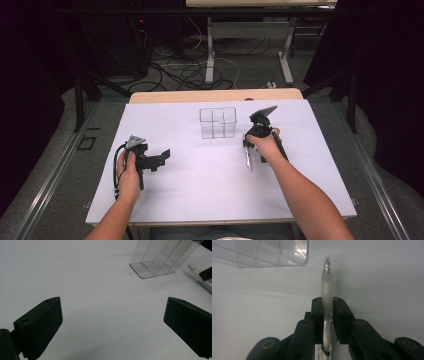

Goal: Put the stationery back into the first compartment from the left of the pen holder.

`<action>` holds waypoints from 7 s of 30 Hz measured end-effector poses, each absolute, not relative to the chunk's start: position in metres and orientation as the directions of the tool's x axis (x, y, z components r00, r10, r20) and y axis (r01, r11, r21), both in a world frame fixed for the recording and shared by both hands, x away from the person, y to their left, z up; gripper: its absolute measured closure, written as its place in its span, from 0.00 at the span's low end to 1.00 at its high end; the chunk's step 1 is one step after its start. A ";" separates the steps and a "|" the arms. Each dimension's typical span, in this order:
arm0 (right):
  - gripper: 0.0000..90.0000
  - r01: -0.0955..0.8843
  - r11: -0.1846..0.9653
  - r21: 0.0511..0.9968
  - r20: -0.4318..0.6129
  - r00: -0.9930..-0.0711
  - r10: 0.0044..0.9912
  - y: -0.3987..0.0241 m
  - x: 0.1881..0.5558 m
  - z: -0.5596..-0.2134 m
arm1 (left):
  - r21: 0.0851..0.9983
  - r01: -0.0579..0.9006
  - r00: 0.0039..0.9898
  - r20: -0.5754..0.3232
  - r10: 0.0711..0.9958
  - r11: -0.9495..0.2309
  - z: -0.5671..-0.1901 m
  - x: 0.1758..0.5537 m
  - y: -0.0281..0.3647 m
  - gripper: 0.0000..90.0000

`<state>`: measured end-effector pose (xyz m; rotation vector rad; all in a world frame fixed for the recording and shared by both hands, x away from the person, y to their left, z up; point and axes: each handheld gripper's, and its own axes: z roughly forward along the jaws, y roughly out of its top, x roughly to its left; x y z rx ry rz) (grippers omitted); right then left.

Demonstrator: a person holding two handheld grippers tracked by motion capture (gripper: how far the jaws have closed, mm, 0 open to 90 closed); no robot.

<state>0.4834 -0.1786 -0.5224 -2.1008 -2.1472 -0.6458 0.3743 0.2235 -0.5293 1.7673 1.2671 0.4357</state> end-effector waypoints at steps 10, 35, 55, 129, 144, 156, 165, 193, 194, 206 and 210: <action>0.88 0.952 -0.044 0.303 0.379 -0.078 0.922 -0.183 0.479 -0.514 | 0.814 0.575 0.413 -0.206 0.887 -0.079 -0.529 0.374 0.223 0.02; 0.89 0.846 -0.032 0.532 0.349 -0.185 0.919 -0.186 0.465 -0.488 | 0.813 0.576 0.415 -0.204 0.887 -0.082 -0.530 0.374 0.223 0.02; 0.88 0.763 0.004 0.646 0.337 -0.289 0.896 -0.199 0.457 -0.476 | 0.814 0.575 0.416 -0.197 0.888 -0.088 -0.530 0.374 0.224 0.02; 0.88 0.313 0.084 0.946 0.112 -0.558 0.822 -0.109 0.485 -0.417 | 0.812 0.583 0.381 -0.233 0.895 -0.037 -0.530 0.374 0.231 0.03; 0.88 0.295 0.084 0.952 0.109 -0.581 0.806 -0.062 0.512 -0.423 | 0.815 0.579 0.352 -0.237 0.906 -0.012 -0.530 0.364 0.245 0.03; 0.88 0.343 0.108 0.933 0.112 -0.563 0.819 -0.055 0.523 -0.440 | 0.812 0.583 0.341 -0.237 0.909 -0.007 -0.530 0.361 0.250 0.03; 0.88 0.357 0.127 0.925 0.104 -0.562 0.820 -0.053 0.522 -0.451 | 0.814 0.581 0.342 -0.235 0.910 -0.008 -0.530 0.361 0.249 0.03; 0.59 0.394 0.215 0.894 0.070 -0.595 0.801 -0.067 0.502 -0.447 | 0.814 0.581 0.346 -0.225 0.911 -0.020 -0.530 0.362 0.248 0.03; 0.58 0.400 0.220 0.890 0.068 -0.593 0.802 -0.070 0.499 -0.447 | 0.815 0.579 0.348 -0.225 0.910 -0.019 -0.530 0.362 0.247 0.03; 0.40 0.413 0.220 0.884 0.093 -0.616 0.782 -0.108 0.462 -0.453 | 0.813 0.581 0.355 -0.215 0.910 -0.035 -0.530 0.364 0.244 0.03; 0.27 0.424 0.210 0.881 0.101 -0.603 0.791 -0.120 0.447 -0.458 | 0.813 0.582 0.356 -0.215 0.910 -0.036 -0.531 0.365 0.243 0.03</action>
